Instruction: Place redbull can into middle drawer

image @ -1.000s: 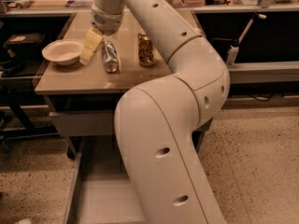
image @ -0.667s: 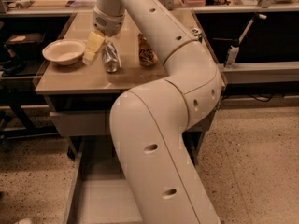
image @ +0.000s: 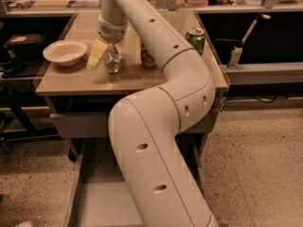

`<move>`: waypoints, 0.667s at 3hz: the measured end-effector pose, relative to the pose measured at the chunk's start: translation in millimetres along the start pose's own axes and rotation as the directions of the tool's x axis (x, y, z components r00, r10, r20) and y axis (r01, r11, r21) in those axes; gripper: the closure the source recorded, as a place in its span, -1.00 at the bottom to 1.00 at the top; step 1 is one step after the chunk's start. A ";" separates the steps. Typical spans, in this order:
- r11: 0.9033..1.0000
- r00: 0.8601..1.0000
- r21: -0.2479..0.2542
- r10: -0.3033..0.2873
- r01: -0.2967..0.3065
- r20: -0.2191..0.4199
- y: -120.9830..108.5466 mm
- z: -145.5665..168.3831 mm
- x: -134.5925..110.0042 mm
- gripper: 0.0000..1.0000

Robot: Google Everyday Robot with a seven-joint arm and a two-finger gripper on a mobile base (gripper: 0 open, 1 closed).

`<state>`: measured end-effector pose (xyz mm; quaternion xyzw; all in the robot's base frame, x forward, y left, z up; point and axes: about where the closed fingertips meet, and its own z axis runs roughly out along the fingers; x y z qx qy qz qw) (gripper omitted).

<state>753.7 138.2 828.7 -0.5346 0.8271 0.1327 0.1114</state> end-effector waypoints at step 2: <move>1.000 0.999 -0.022 0.020 -0.019 0.026 -0.7 24.8 -14.5 -0.62</move>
Offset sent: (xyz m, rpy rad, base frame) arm -0.0011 0.0116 -0.0156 0.0091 0.0380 -0.0049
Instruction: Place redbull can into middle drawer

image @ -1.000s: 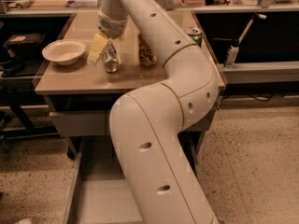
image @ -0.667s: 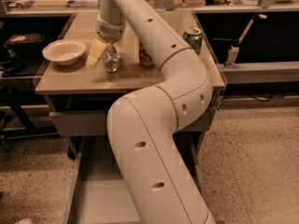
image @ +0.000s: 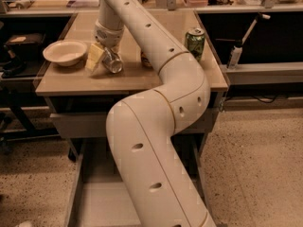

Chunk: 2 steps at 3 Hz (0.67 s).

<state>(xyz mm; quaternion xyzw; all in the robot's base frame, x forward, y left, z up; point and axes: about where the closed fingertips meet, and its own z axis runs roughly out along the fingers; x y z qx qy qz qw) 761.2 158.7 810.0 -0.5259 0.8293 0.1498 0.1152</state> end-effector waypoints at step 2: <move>1.000 1.000 0.009 -0.001 0.000 0.021 -1.7 -1.2 -8.8 0.31</move>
Offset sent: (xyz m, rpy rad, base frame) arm 0.0050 0.0054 -0.0020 0.0128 -0.0141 -0.0046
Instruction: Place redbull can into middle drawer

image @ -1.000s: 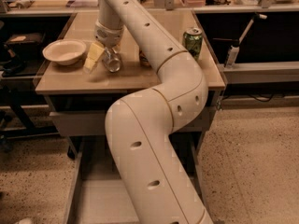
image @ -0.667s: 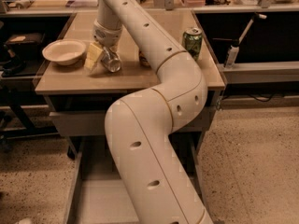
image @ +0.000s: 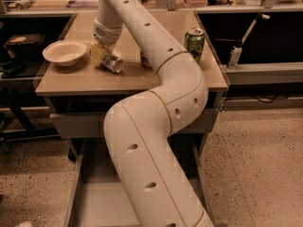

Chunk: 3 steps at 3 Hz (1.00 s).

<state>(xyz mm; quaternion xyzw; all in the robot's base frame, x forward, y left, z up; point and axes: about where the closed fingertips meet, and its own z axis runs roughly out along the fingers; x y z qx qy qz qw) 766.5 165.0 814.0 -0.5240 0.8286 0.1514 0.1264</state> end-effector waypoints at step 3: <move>0.999 0.998 0.020 -0.039 0.038 0.045 3.1 -21.5 -11.1 1.00</move>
Offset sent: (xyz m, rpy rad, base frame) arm -0.0016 0.0009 0.0070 0.0217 -0.0220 0.0194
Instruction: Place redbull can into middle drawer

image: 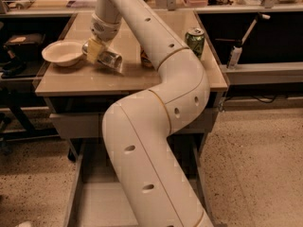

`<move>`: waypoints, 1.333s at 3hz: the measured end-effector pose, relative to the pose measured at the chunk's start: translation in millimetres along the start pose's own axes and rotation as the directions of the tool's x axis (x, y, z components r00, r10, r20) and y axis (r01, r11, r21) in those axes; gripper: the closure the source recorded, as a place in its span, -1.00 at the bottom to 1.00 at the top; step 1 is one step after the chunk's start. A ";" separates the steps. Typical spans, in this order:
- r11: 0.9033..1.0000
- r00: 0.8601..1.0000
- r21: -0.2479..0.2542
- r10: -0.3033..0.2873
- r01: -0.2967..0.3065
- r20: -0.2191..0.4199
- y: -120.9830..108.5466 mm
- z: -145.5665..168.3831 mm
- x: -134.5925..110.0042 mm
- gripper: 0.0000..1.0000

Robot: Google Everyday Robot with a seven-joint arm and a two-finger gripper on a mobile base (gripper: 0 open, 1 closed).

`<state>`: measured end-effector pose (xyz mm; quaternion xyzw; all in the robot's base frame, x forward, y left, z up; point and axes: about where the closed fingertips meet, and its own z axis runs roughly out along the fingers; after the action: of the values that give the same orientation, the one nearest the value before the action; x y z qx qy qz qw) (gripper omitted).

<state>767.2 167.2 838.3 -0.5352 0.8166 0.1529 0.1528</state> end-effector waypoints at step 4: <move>0.998 1.000 -0.058 -0.001 0.003 0.029 26.3 -16.7 15.1 1.00</move>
Offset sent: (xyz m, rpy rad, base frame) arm -0.1260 -0.0329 -0.0006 0.0935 0.0456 0.0203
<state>735.8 157.8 849.5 -0.5380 0.8089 0.1841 0.1493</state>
